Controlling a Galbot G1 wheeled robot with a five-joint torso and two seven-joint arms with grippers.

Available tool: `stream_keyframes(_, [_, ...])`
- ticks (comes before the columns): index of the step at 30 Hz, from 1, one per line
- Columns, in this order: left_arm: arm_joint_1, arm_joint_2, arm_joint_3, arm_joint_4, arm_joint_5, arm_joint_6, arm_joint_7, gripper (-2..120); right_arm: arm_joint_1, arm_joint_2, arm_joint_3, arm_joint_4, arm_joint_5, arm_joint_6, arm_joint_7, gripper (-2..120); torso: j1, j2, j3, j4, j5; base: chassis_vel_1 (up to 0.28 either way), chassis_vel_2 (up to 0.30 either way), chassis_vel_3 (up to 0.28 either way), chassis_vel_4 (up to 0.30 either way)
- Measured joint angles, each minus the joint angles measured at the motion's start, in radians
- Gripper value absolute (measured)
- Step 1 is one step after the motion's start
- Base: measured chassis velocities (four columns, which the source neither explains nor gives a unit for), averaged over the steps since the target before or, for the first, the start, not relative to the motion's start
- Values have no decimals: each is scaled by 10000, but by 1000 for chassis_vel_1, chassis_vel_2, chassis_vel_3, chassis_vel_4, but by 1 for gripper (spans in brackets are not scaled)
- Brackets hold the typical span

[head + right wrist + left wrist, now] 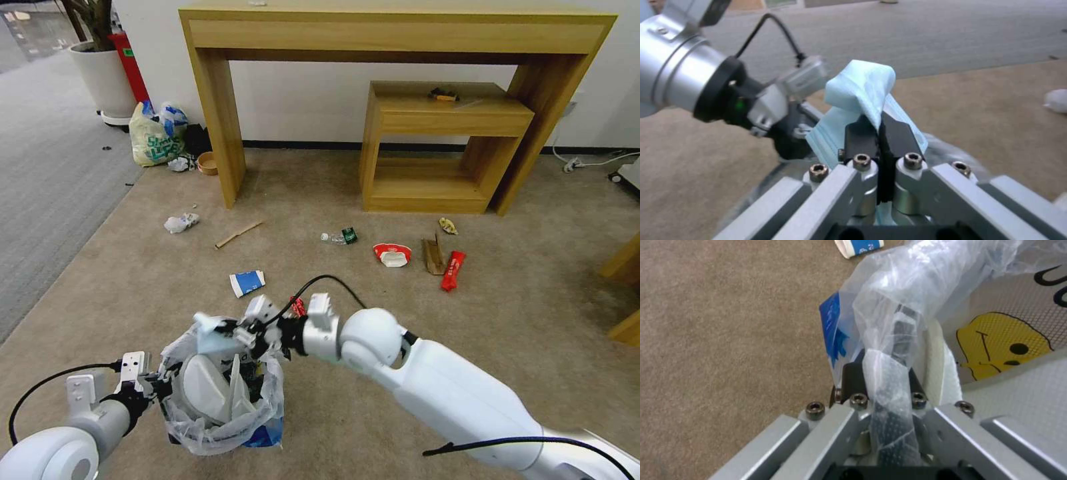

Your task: Pick up the trash bin and place the garbage on the floor into it.

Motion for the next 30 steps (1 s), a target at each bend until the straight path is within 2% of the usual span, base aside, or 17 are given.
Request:
stream_keyframes(6, [0, 8, -5, -17, -16, 0, 0, 0, 32, 28, -318, -17, -193, -227, 36, 3, 0, 0, 0, -1, 0, 0, 0, 0, 0])
stream_keyframes(9, [14, -4, -29, -67, -19, 0, 6, 0, -51, 13, -469, -39, -342, -435, 250, 15, 0, 0, 0, -1, 1, 0, 0, 0, 0])
stream_keyframes(10, [14, -4, -29, -67, -19, 0, 6, 0, -51, 13, -469, -39, -342, -435, 250, 15, 0, 0, 0, -1, 1, 0, 0, 0, 0])
stream_keyframes(13, [38, -8, -85, -119, -31, 0, 21, 0, -74, 16, -484, -62, -419, -438, 359, 30, 0, 0, 0, -1, 2, 0, 0, 0, 0])
stream_keyframes(14, [38, -8, -85, -119, -31, 0, 21, 0, -74, 16, -484, -62, -419, -438, 359, 30, 0, 0, 0, -1, 2, 0, 0, 0, 0])
stream_keyframes(17, [46, -27, -101, -124, -32, 0, 27, 0, -80, 19, -458, -68, -439, -438, 392, 45, 0, 0, 0, -1, 2, 0, 0, 0, 0])
stream_keyframes(18, [46, -27, -101, -124, -32, 0, 27, 0, -80, 19, -458, -68, -439, -438, 392, 45, 0, 0, 0, -1, 2, 0, 0, 0, 0])
stream_keyframes(21, [24, -58, -87, -131, -26, 0, 31, 0, -97, 20, -452, -94, -439, -438, 447, 59, 0, 0, 0, -1, 2, 0, 0, 0, 0])
stream_keyframes(22, [24, -58, -87, -131, -26, 0, 31, 0, -97, 20, -452, -94, -439, -438, 447, 59, 0, 0, 0, -1, 2, 0, 0, 0, 0])
stream_keyframes(25, [22, -63, -91, -133, -22, 0, 37, 0, -127, -3, -420, -121, -444, -423, 458, 74, 0, 0, 0, -1, 2, 0, 0, 0, 0])
stream_keyframes(27, [22, -63, -97, -133, -22, 0, 39, 0, -131, -10, -417, -120, -445, -415, 458, 77, 0, 0, 0, -1, 2, 0, 0, 0, 0])
stream_keyframes(30, [22, -68, -112, -133, -21, 0, 46, 0, -150, 57, -329, -97, -434, -383, 615, 92, 0, 0, 0, -1, 2, 0, 0, 0, 0])
